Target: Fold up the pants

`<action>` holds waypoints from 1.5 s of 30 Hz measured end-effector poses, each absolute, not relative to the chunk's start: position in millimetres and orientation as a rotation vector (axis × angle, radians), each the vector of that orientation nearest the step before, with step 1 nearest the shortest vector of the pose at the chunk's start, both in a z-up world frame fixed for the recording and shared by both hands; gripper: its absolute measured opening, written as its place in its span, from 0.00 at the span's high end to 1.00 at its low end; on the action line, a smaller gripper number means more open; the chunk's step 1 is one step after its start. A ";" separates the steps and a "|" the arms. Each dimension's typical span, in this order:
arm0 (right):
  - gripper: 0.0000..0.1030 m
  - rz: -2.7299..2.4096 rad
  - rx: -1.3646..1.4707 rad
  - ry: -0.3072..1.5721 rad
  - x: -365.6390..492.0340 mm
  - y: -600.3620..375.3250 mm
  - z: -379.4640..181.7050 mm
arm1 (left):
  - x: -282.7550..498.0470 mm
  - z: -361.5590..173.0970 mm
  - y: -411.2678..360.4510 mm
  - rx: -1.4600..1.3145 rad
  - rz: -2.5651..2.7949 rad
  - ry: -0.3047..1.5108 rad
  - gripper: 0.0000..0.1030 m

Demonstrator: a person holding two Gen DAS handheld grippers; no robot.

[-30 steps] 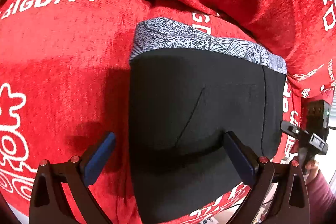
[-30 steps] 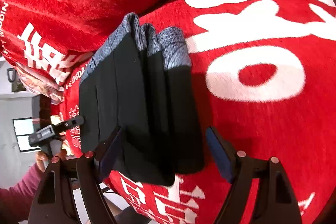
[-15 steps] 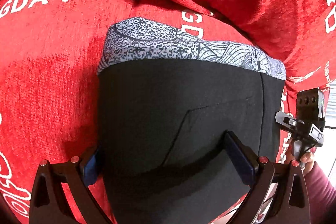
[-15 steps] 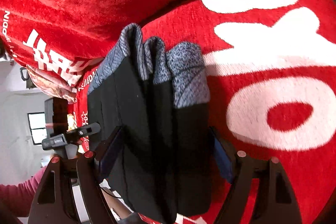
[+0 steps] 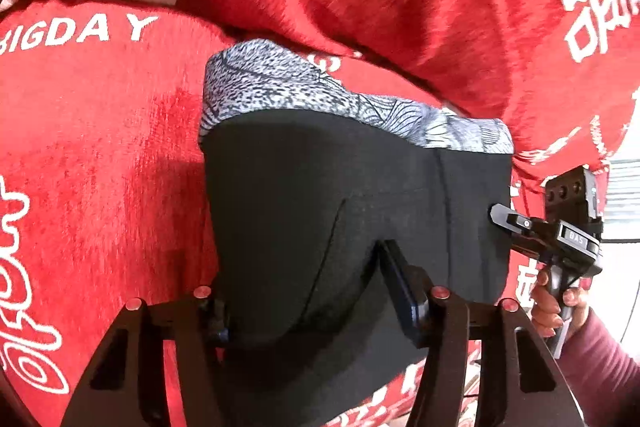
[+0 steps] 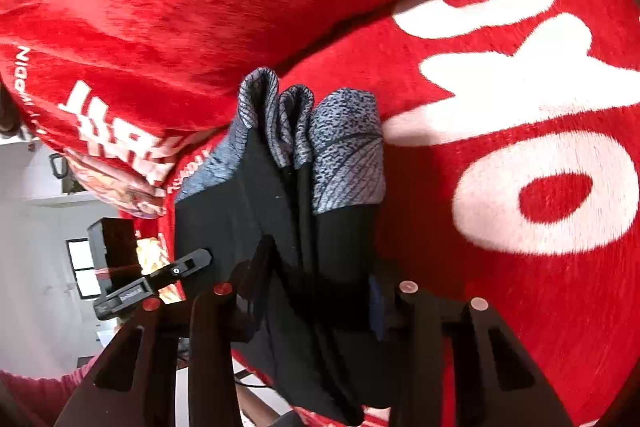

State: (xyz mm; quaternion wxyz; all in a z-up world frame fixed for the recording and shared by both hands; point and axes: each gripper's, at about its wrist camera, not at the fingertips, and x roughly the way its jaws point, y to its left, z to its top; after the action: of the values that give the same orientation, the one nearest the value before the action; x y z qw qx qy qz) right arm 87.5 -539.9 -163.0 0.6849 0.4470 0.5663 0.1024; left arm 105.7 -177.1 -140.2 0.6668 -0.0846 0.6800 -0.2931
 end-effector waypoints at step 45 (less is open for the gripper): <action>0.83 -0.025 0.569 1.376 24.3 -457.8 -112.3 | 49.4 -130.6 -159.3 0.217 -0.450 1.418 0.19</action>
State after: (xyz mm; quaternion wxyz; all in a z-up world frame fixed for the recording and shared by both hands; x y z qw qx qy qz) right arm 24.3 -457.8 -112.3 0.7354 0.2590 0.6261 -0.0116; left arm 49.4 -159.3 -130.6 0.7305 0.0984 0.6442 -0.2042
